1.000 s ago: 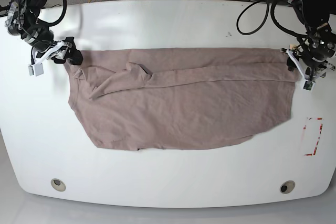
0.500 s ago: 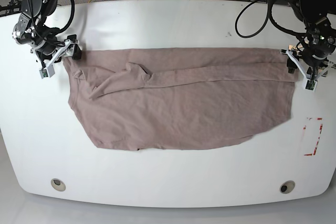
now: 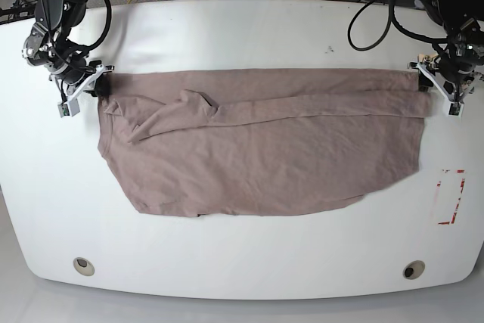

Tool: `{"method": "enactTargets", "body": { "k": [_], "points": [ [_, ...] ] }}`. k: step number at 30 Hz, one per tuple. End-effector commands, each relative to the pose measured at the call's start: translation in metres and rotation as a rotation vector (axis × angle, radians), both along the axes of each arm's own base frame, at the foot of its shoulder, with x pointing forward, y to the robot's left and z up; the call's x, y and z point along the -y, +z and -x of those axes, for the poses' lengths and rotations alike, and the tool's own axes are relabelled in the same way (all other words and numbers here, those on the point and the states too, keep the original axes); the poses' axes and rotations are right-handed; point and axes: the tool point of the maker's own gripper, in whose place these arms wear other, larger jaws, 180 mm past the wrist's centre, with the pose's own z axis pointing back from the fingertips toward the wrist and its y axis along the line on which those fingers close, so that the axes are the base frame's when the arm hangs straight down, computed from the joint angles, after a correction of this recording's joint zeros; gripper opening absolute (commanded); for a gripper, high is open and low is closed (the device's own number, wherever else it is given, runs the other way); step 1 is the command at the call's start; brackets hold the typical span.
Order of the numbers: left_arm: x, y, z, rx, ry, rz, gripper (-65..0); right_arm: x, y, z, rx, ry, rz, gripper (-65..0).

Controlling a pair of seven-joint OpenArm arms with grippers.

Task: Fold the T-shirt properly
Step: 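Pull the folded edge with both grippers away from the shirt's hem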

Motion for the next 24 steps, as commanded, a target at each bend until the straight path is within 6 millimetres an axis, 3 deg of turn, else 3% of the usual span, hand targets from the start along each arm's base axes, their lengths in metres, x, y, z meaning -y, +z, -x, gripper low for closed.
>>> {"method": "enactTargets", "body": {
  "k": [1,15,18,22,24],
  "points": [
    [-0.005,0.009,-0.007,0.034,-0.002,-0.008,-30.6,0.006,0.001,0.003,-0.019,0.010,0.026,-65.0],
    [0.003,-0.028,0.005,-0.051,0.015,0.082,-31.4,-0.002,0.004,0.010,-0.009,0.023,0.032,-65.0],
    [0.004,-0.035,0.009,-0.068,0.021,0.097,-37.8,-0.004,0.009,0.009,0.005,0.030,0.041,-65.0],
    [0.008,-0.039,0.010,-0.085,0.007,0.099,-53.2,-0.004,0.012,0.008,0.012,0.034,0.047,-65.0],
    [0.008,-0.039,0.011,-0.084,0.009,0.099,-56.1,-0.004,0.011,0.008,0.011,0.034,0.047,-65.0]
  ]
}}
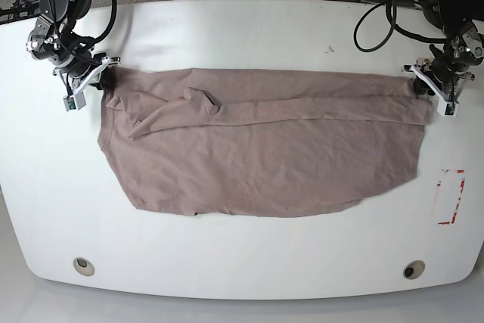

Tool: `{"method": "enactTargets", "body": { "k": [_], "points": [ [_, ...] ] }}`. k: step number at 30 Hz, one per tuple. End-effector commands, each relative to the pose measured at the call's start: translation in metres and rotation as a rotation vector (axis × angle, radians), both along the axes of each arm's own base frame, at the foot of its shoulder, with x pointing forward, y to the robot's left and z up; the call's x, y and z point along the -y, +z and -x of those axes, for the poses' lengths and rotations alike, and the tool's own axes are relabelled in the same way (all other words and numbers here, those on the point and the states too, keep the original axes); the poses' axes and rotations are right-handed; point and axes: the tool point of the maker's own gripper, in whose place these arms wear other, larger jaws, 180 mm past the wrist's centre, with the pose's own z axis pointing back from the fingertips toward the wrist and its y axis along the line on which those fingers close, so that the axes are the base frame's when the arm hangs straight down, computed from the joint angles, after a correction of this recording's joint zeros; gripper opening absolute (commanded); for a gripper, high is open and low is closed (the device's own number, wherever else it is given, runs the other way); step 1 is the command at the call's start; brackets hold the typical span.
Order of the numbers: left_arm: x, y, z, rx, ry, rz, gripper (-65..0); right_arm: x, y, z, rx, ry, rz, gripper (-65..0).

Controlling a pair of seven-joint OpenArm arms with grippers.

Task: Fold the T-shirt properly
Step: 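Pull the folded edge with both grippers away from the shirt's hem, then move both grippers to the shirt hem and grasp it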

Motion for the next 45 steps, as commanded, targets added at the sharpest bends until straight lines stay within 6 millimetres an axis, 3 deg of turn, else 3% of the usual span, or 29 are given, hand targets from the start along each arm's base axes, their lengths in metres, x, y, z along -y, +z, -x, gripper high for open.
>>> {"method": "enactTargets", "body": {
  "k": [1,3,6,9,22,29,33,36,38,41,45],
  "points": [
    [-0.007,-0.010,0.016,-0.085,0.004,-0.034,-56.5,0.007,0.008,-0.003,0.016,0.007,0.028,-65.0],
    [-0.006,-0.014,0.025,-0.102,0.003,-0.033,-56.8,0.007,0.005,0.003,0.002,0.008,0.030,-65.0],
    [-0.009,-0.006,0.034,-0.100,-0.011,-0.073,-56.8,0.007,0.006,0.008,0.001,0.013,0.039,-65.0],
    [-0.007,0.001,0.047,-0.107,-0.031,-0.112,-56.8,0.010,0.003,0.025,-0.046,0.028,0.065,-65.0],
    [0.007,0.014,0.112,-0.176,-0.088,-0.200,-56.8,0.001,0.023,0.080,-0.122,0.135,0.197,-65.0],
    [0.002,0.021,0.121,-0.180,-0.077,-0.224,-54.6,0.002,0.020,0.092,-0.149,0.139,0.199,-64.7],
    [0.003,0.022,0.120,-0.176,-0.079,-0.226,-45.6,0.001,0.021,0.092,-0.148,0.140,0.201,-53.6],
    [0.003,0.022,0.119,-0.175,-0.080,-0.225,-36.9,0.002,0.024,0.088,-0.134,0.138,0.207,-40.4],
    [0.001,0.024,0.117,-0.170,-0.079,-0.232,-32.9,0.012,0.038,0.083,-0.095,0.109,0.240,-31.4],
    [0.000,0.035,0.102,-0.123,-0.079,-0.246,-32.4,0.017,0.054,0.073,-0.032,0.054,0.250,-22.5],
    [0.003,0.051,0.089,-0.070,-0.090,-0.274,-32.4,0.028,0.072,0.050,0.035,0.038,0.282,-19.8]
  ]
}}
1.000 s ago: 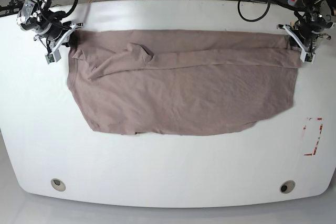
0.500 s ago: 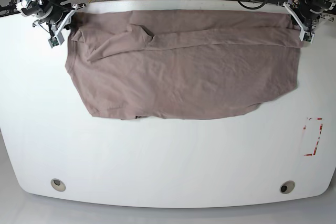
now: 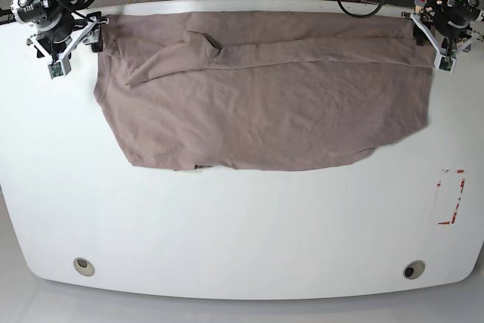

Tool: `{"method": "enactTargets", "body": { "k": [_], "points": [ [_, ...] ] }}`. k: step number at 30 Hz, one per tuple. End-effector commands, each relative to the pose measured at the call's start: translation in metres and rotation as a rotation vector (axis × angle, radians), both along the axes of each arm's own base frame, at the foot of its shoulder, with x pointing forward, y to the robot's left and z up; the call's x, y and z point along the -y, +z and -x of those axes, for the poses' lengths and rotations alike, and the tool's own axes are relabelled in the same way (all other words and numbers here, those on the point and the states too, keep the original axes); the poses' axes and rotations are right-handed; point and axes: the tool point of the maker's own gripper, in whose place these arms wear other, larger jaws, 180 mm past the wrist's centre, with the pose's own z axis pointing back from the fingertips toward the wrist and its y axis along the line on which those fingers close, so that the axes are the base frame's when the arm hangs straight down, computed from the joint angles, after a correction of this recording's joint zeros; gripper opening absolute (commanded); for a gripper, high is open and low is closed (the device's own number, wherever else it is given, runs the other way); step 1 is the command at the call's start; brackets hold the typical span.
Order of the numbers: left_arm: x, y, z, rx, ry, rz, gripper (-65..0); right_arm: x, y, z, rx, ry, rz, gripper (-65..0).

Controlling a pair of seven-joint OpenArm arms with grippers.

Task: Fold the T-shirt properly
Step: 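Move both grippers to the shirt hem and grasp it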

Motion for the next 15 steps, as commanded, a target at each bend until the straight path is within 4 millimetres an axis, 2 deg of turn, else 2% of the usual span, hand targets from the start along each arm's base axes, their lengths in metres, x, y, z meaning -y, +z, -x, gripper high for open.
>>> {"method": "enactTargets", "body": {
  "k": [1,6,10,15],
  "points": [
    [-0.002,0.016,-0.010,0.047,-0.021,-0.031,-32.4,0.003,0.020,-0.023,0.076,0.033,0.025,-19.8],
    [-0.002,0.031,-0.028,0.100,-0.024,-0.051,-32.4,-0.009,0.026,-0.057,0.122,0.086,0.008,-19.8],
    [-0.007,0.041,-0.045,0.129,-0.006,-0.065,-32.4,-0.009,0.027,-0.091,0.151,0.099,-0.025,-19.8],
    [-0.024,0.054,-0.054,0.158,0.038,-0.118,-32.5,-0.016,0.029,-0.128,0.184,0.101,-0.081,-19.8]
  ]
}}
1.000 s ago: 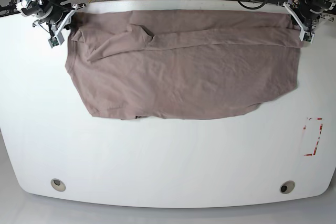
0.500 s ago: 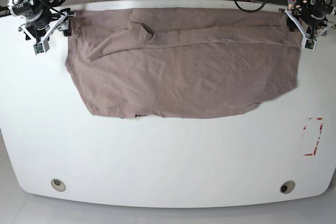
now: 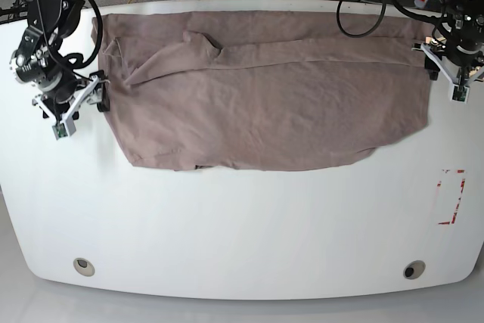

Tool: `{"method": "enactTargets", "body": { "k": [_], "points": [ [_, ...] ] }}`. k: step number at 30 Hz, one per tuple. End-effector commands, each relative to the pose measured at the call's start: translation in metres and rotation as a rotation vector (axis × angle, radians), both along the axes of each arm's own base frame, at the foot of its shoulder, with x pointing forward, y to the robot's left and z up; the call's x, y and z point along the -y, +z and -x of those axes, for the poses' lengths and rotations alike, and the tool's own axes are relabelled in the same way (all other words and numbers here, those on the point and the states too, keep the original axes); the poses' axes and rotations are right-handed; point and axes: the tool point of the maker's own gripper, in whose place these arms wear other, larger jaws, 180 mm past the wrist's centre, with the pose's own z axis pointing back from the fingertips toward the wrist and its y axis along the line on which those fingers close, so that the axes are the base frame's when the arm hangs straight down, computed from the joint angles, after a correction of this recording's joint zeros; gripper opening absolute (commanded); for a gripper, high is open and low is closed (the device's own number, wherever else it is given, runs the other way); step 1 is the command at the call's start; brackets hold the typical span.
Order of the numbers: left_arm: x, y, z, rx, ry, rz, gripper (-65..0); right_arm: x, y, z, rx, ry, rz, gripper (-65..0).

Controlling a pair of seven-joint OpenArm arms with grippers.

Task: Fold the T-shirt properly
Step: 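Move both grippers to the shirt hem and grasp it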

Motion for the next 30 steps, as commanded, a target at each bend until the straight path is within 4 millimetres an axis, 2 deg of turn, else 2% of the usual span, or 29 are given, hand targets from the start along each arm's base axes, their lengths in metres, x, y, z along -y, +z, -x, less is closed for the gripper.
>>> {"method": "enactTargets", "body": {
  "k": [1,4,12,18,24,30],
  "points": [
    [-0.009,0.014,-0.008,0.027,0.007,-0.051,-32.5,-0.004,0.011,-0.023,0.049,0.021,-0.027,-19.8],
    [-0.014,0.017,-0.011,0.029,0.018,-0.077,-32.5,-0.007,0.011,-0.043,0.043,0.045,-0.044,-19.8],
    [-0.017,0.029,-0.026,0.073,0.029,-0.089,-32.5,-0.036,0.003,-0.105,0.052,0.104,-0.166,-19.8],
    [-0.017,0.029,-0.026,0.073,0.029,-0.089,-32.5,-0.046,-0.011,-0.134,0.050,0.124,-0.231,-19.8],
    [-0.017,0.029,-0.026,0.072,0.030,-0.088,-32.5,-0.046,-0.032,-0.145,0.035,0.103,-0.283,-19.8],
    [-0.016,0.028,-0.027,0.070,0.026,-0.086,-32.1,-0.049,-0.048,-0.142,0.018,0.103,-0.291,-21.7]
  ]
}}
